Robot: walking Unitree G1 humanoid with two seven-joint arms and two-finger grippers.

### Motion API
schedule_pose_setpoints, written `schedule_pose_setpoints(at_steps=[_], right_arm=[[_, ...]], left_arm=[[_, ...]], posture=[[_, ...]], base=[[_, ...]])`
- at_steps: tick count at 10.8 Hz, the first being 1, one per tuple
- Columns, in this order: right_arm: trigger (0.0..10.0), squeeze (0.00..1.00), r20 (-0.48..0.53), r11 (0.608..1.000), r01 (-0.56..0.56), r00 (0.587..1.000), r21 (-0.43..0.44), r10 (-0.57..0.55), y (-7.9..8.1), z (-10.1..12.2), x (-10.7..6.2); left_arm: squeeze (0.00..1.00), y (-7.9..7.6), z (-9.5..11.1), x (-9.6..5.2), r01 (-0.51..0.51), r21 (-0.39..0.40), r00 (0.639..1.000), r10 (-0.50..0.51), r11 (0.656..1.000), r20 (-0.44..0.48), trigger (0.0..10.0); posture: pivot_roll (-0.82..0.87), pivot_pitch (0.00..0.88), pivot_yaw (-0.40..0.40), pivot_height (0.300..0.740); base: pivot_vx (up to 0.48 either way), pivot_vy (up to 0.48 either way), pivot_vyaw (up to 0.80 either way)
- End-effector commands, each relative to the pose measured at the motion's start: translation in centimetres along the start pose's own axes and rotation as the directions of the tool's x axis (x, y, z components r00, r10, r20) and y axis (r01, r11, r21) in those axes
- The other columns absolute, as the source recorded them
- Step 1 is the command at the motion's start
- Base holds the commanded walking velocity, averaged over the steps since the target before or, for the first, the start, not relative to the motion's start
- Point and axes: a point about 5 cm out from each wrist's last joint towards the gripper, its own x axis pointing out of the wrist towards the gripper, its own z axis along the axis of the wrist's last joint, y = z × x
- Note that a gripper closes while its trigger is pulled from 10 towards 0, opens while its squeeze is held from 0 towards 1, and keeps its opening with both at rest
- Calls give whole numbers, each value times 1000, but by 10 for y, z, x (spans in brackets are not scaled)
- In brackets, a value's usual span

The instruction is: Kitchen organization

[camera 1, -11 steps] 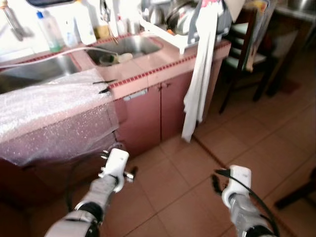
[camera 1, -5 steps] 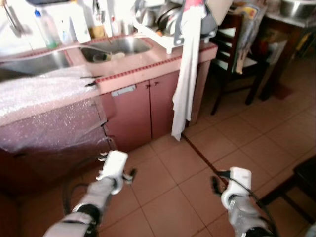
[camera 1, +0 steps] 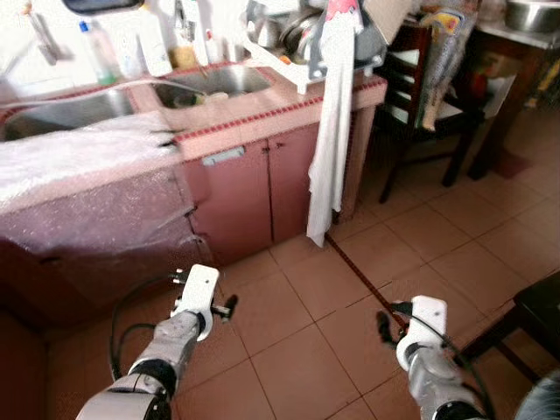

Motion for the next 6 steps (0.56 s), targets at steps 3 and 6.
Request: schedule_pose_setpoints(at_steps=[3, 6], right_arm=[[10000, 55, 0, 1000, 6, 1000, 2, -6, 0, 2, 1], [10000, 51, -7, 1000, 7, 1000, 5, -7, 0, 0, 0]], left_arm=[[0, 1, 2, 0, 21, 6, 1000, -21, 1000, -3, 10000], [0, -1, 0, 0, 27, 3, 1000, -27, 1000, -8, 10000]], posture=[[-35, 0, 66, 740], [-35, 0, 66, 740]], base=[[200, 0, 0], [340, 0, 0]])
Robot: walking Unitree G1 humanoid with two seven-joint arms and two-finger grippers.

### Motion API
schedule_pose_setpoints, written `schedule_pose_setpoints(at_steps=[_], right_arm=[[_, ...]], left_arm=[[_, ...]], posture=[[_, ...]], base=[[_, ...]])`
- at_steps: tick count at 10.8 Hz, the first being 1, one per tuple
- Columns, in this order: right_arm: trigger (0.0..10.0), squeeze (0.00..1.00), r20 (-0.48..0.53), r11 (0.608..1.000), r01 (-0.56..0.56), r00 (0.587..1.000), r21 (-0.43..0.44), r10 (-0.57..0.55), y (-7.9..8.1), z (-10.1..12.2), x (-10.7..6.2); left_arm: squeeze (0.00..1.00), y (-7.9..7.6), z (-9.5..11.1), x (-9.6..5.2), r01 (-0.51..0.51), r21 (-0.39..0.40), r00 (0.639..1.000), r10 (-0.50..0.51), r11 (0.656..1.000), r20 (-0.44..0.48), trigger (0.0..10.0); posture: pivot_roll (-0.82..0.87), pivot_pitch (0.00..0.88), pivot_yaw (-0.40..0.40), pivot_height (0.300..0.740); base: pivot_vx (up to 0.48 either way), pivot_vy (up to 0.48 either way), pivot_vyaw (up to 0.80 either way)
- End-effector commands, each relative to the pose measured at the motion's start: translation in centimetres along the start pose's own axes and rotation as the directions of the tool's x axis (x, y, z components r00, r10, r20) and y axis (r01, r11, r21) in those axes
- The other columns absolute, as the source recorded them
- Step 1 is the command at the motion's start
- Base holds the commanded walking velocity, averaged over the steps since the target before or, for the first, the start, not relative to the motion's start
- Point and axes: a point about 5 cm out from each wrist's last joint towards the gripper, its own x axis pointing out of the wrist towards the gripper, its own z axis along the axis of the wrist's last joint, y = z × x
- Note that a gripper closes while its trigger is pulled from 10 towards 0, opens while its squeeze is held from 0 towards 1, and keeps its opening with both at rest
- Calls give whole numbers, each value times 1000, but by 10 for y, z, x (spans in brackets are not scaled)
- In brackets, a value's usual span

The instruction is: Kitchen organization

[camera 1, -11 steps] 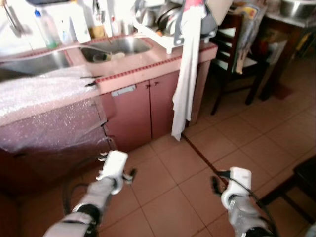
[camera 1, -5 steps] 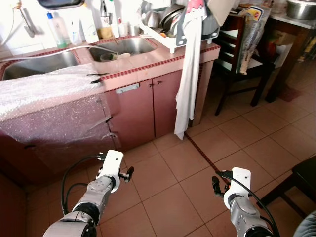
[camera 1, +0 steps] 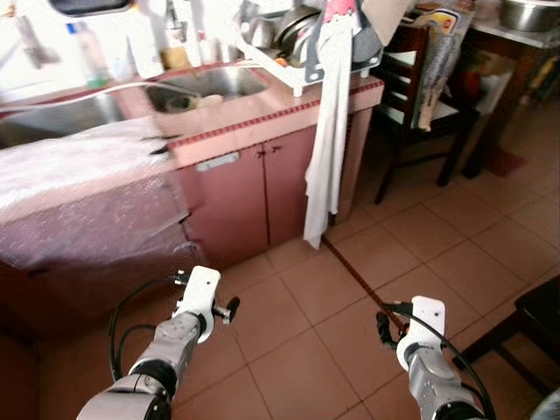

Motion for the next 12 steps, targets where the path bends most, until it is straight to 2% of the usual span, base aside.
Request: schedule_pose_setpoints(at_steps=[1, 4, 12], right_arm=[[10000, 55, -14, 1000, 9, 1000, 5, -9, -1, -2, 0], [10000, 55, -16, 1000, 11, 1000, 8, -11, -1, -3, -1], [10000, 55, -46, 1000, 7, 999, -22, -8, 1, -7, -1]], left_arm=[[0, 1, 3, 0, 7, 6, 1000, -7, 1000, 2, 10000], [0, 0, 2, 0, 14, 6, 1000, -14, 1000, 0, 10000], [0, 0, 1, 0, 22, 17, 1000, -22, 1000, -12, 10000]], posture=[[-35, 0, 66, 740], [-35, 0, 65, 740], [-24, 0, 66, 740]], base=[[349, 0, -663], [354, 0, -560], [361, 0, 0]])
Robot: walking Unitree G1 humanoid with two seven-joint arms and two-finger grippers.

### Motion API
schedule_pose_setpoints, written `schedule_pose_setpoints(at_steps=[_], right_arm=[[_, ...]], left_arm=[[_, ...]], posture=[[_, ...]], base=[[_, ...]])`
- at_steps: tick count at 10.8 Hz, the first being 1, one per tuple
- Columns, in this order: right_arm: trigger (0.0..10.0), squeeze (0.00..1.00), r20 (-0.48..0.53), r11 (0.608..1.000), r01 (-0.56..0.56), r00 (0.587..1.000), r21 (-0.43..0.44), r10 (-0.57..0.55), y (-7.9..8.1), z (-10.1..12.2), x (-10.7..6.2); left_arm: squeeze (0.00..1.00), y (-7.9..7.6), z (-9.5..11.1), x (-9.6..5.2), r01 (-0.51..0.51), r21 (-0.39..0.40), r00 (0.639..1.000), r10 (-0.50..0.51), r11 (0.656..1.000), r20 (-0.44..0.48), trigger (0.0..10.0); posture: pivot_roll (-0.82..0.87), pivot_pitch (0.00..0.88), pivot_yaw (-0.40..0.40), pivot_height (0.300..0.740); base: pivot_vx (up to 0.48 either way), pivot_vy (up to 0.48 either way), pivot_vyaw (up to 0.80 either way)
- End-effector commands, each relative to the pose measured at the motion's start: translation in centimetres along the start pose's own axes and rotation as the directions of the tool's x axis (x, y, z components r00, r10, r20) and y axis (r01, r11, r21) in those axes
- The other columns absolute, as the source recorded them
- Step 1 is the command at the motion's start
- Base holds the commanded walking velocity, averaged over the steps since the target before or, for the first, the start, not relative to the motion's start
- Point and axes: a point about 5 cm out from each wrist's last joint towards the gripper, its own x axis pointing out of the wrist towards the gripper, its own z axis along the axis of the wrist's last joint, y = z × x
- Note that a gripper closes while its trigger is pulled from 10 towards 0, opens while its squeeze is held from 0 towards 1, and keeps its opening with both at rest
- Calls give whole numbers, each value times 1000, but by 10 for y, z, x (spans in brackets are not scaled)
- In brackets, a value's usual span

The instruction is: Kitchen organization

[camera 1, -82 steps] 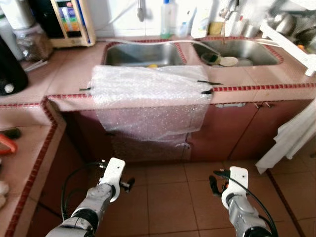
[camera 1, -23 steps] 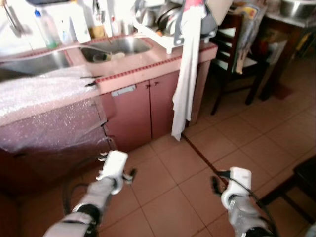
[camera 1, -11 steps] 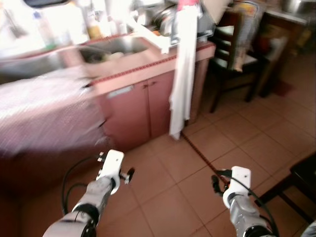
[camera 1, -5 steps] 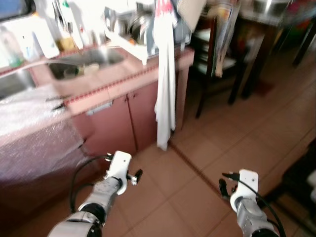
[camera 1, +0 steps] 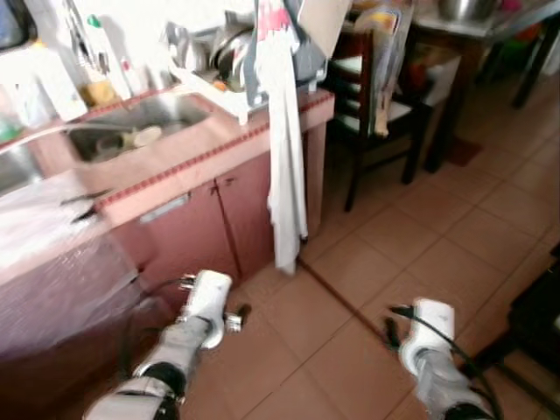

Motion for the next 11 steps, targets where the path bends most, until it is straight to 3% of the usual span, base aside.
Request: schedule_pose_setpoints(at_steps=[1, 4, 6, 7, 9, 10, 11], right_arm=[[10000, 55, -25, 999, -46, 999, -9, 46, 18, -2, 1], [10000, 55, -43, 994, -80, 996, -74, 77, 24, 1, 2], [10000, 55, -64, 987, -103, 993, -120, 96, 28, 1, 3], [10000, 55, -74, 984, -118, 991, -132, 109, 32, 3, 4], [10000, 55, -114, 985, -136, 986, -104, 124, 37, -3, 3], [10000, 55, -149, 986, -136, 981, -94, 121, 38, -11, 1], [10000, 47, -185, 986, -142, 975, -85, 125, 37, -21, -2]], left_arm=[[0, 18, -2, -4, -45, 3, 999, 46, 999, -21, 10000], [0, 25, -9, -7, -79, -28, 995, 77, 997, -59, 10000], [0, 25, -13, -7, -102, 13, 989, 103, 995, -102, 10000], [0, 26, -28, -10, -140, 25, 972, 143, 990, -189, 10000], [0, 25, -49, -15, -151, 62, 942, 162, 987, -293, 10000], [0, 24, -46, -14, -138, 102, 946, 161, 985, -280, 10000], [0, 23, -47, -14, -144, 93, 944, 165, 985, -287, 10000]], posture=[[-19, 0, 62, 740], [-19, 0, 55, 740], [-12, 0, 42, 740], [-11, 0, 33, 740], [-2, 0, 16, 740], [7, 0, 9, 740], [14, 0, 9, 740]], base=[[364, 0, 0], [377, 0, 0], [163, 0, 0], [0, 0, 0], [0, 0, 0], [0, 0, 0], [0, 0, 0]])
